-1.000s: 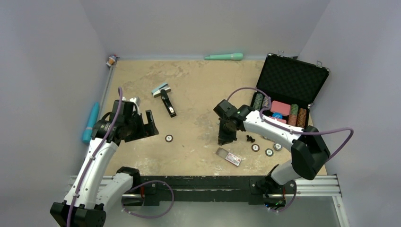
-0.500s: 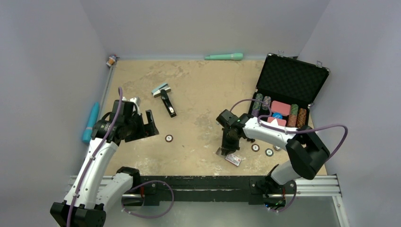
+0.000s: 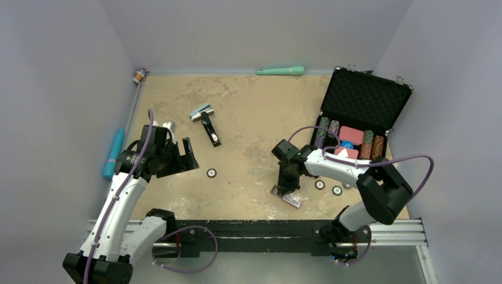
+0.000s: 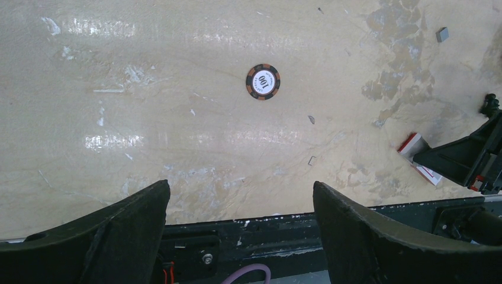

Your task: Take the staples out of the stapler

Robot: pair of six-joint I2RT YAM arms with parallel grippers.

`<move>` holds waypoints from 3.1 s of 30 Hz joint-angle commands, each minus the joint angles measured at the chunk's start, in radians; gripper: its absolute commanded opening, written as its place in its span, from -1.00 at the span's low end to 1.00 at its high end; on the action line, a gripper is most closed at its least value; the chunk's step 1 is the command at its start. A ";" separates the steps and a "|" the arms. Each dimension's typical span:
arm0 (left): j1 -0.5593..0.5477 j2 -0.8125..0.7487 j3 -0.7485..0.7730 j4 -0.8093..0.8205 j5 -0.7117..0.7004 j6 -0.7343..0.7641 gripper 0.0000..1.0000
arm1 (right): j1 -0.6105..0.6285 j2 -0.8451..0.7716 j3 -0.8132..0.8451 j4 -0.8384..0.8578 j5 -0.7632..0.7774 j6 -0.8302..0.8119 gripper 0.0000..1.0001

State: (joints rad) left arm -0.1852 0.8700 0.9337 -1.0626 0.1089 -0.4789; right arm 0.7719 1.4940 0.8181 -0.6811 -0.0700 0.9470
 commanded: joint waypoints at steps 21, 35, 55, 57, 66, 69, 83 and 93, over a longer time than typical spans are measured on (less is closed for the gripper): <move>0.007 -0.002 -0.005 0.027 0.011 0.000 0.85 | -0.002 0.035 0.053 -0.023 0.098 0.003 -0.83; 0.007 -0.005 -0.004 0.026 0.003 -0.001 0.85 | 0.000 0.015 0.092 -0.065 0.092 -0.029 -0.34; 0.012 -0.005 -0.002 0.027 0.002 0.000 0.85 | 0.012 0.029 0.128 -0.016 0.039 -0.100 -0.72; 0.012 -0.005 -0.002 0.027 0.002 0.000 0.85 | 0.011 0.052 0.126 -0.010 0.041 -0.107 -0.75; 0.013 -0.007 -0.002 0.026 -0.001 -0.001 0.85 | 0.011 0.095 0.103 0.041 0.026 -0.118 -0.77; 0.013 -0.008 -0.002 0.025 -0.001 -0.001 0.84 | 0.011 0.088 0.099 0.030 0.034 -0.113 -0.77; 0.020 -0.008 -0.002 0.026 -0.002 -0.001 0.85 | 0.012 0.039 0.046 -0.007 0.060 -0.087 -0.78; 0.021 -0.007 -0.002 0.026 -0.004 -0.001 0.85 | 0.011 -0.020 0.040 -0.087 0.078 -0.094 -0.72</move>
State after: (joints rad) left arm -0.1734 0.8703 0.9337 -1.0626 0.1078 -0.4789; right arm 0.7788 1.5200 0.8623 -0.7155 -0.0235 0.8513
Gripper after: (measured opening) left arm 0.925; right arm 0.131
